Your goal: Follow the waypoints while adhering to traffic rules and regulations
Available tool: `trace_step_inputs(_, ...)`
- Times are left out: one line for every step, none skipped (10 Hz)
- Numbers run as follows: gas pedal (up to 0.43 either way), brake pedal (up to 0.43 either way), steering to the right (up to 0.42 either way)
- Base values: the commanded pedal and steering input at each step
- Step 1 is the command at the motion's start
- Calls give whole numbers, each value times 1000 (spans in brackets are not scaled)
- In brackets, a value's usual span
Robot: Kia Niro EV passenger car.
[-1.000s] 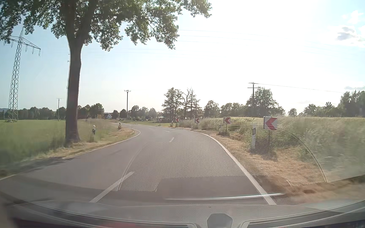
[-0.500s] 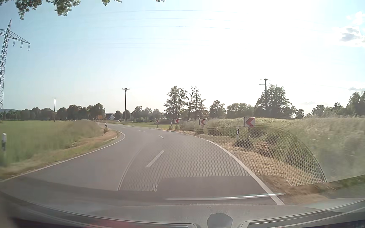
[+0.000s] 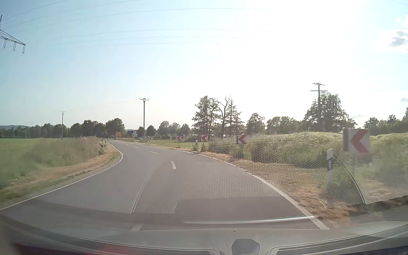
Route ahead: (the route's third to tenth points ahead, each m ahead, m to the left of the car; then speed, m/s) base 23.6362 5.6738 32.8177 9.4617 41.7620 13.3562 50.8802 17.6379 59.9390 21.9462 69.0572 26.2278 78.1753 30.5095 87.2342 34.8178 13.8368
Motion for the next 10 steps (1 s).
trace_step_inputs(0, 220, -61)
trace_step_inputs(0, 220, -69)
trace_step_inputs(0, 213, -75)
trace_step_inputs(0, 220, -79)
trace_step_inputs(0, 213, -79)
trace_step_inputs(0, 207, -78)
trace_step_inputs(0, 201, -76)
trace_step_inputs(0, 183, -75)
trace_step_inputs(0, 159, -75)
trace_step_inputs(0, 140, -75)
